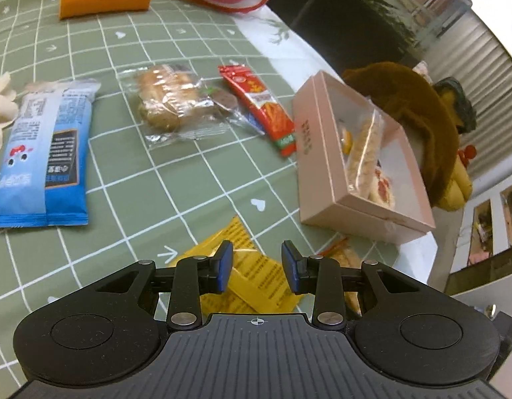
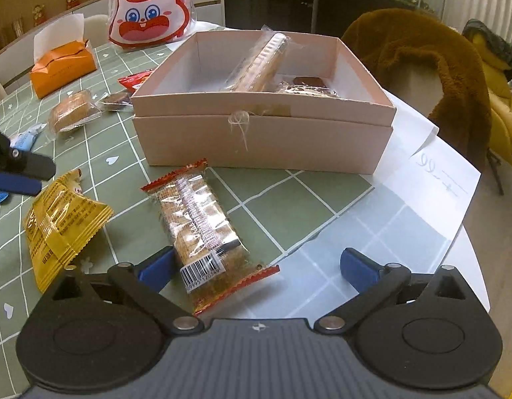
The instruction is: Organize snacks
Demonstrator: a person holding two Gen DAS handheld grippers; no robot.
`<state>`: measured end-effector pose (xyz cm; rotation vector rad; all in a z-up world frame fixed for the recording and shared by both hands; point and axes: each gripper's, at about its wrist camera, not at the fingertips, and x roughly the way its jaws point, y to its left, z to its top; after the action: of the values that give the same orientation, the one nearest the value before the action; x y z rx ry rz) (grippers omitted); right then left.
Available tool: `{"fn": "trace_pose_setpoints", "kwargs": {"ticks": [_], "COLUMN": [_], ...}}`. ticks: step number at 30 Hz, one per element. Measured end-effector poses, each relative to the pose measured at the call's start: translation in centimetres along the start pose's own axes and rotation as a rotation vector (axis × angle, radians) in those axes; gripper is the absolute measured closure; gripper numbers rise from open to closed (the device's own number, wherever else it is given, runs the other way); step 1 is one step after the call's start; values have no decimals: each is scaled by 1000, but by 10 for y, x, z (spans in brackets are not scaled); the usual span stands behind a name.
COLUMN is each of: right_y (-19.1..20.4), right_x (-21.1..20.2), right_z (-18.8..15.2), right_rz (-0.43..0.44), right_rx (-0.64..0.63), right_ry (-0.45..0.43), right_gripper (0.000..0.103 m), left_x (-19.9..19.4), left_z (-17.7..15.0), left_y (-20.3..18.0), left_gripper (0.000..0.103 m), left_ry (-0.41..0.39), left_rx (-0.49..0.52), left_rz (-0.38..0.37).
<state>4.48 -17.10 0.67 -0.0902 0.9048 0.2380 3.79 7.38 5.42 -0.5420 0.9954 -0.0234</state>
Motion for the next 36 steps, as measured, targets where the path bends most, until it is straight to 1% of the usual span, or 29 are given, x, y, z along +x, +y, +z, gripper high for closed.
{"fn": "trace_pose_setpoints", "kwargs": {"ticks": [3, 6, 8, 10, 11, 13, 15, 17, 19, 21, 23, 26, 28, 31, 32, 34, 36], "right_y": [-1, -1, -1, 0, 0, -1, -7, -6, 2, 15, 27, 46, 67, 94, 101, 111, 117], "right_x": [-1, 0, 0, 0, 0, -1, -8, -13, -10, -3, -5, -16, -16, -8, -4, 8, 19], "right_z": [0, 1, 0, 0, 1, 7, 13, 20, 29, 36, 41, 46, 47, 48, 48, 47, 45], "right_rz": [7, 10, 8, 6, 5, 20, 90, 90, 75, 49, 59, 145, 197, 230, 245, 273, 285], "right_rx": [-9, -11, -10, -8, -7, 23, 74, 96, 64, 16, -10, -50, -124, -221, -242, -267, -276], "right_ry": [9, 12, 7, 6, 13, 59, 48, 24, 15, 20, -1, -41, -37, -32, -27, -4, 49], "right_gripper": [0, 0, 0, 0, 0, 0, 0, 0, 0, 0, 0, 0, 0, 0, 1, 8, 22], "left_x": [-13, -20, -18, -9, -4, 3, 11, 19, 25, 26, 21, 8, -2, -14, -17, -23, -24], "left_z": [-7, -18, -24, -23, -21, -15, -7, -1, 2, 3, 2, 0, 0, 0, 0, -1, -1], "left_y": [7, 22, 32, 37, 38, 39, 38, 34, 30, 28, 28, 38, 46, 60, 64, 70, 74], "left_gripper": [66, 66, 66, 66, 66, 66, 66, 66, 66, 66, 66, 66, 66, 66, 66, 66, 66], "left_ry": [7, 45, 75, 87, 85, 63, 42, 28, 30, 40, 33, 1, -24, -69, -83, -96, -90], "left_rx": [-20, -81, -133, -160, -167, -173, -153, -113, -78, -71, -71, -93, -104, -140, -154, -171, -181], "left_rz": [27, 46, 32, 37, 49, 50, 50, 22, -17, -62, -86, -65, -23, 20, 29, 41, 48]}}
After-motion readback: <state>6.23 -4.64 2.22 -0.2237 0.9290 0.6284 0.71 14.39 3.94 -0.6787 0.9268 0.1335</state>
